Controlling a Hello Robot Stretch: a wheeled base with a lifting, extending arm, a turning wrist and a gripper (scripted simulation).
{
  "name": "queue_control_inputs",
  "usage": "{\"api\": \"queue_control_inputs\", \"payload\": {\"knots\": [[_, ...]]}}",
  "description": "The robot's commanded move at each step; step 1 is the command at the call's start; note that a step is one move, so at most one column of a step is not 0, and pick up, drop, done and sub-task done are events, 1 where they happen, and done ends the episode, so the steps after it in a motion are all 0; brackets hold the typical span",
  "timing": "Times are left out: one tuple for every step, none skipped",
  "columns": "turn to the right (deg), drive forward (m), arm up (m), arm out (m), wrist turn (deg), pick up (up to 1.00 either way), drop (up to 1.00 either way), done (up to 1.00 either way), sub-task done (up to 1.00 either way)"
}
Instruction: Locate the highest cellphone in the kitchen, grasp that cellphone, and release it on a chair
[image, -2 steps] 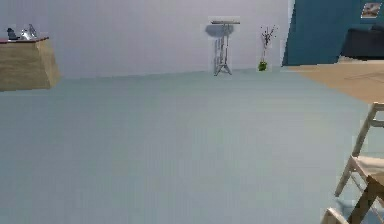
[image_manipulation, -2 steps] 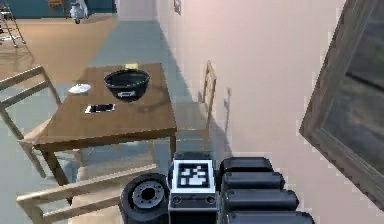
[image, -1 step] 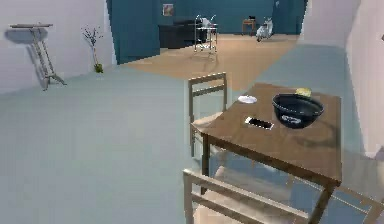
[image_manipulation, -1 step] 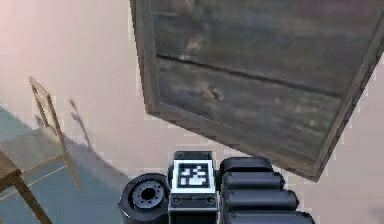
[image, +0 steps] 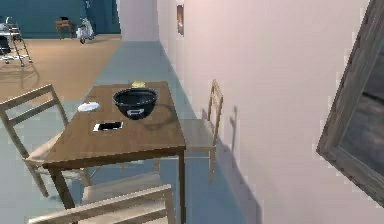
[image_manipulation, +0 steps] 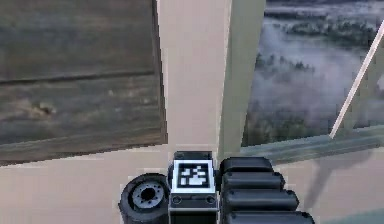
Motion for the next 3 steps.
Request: {"api": "queue_control_inputs", "payload": {"knots": [[9.0, 0.00, 0.00, 0.00, 0.0, 0.00, 0.00, 0.00, 0.00], [0.0, 0.25, 0.00, 0.00, 0.0, 0.00, 0.00, 0.00, 0.00], [-45.0, 0.00, 0.00, 0.00, 0.0, 0.00, 0.00, 0.00, 0.00]]}}
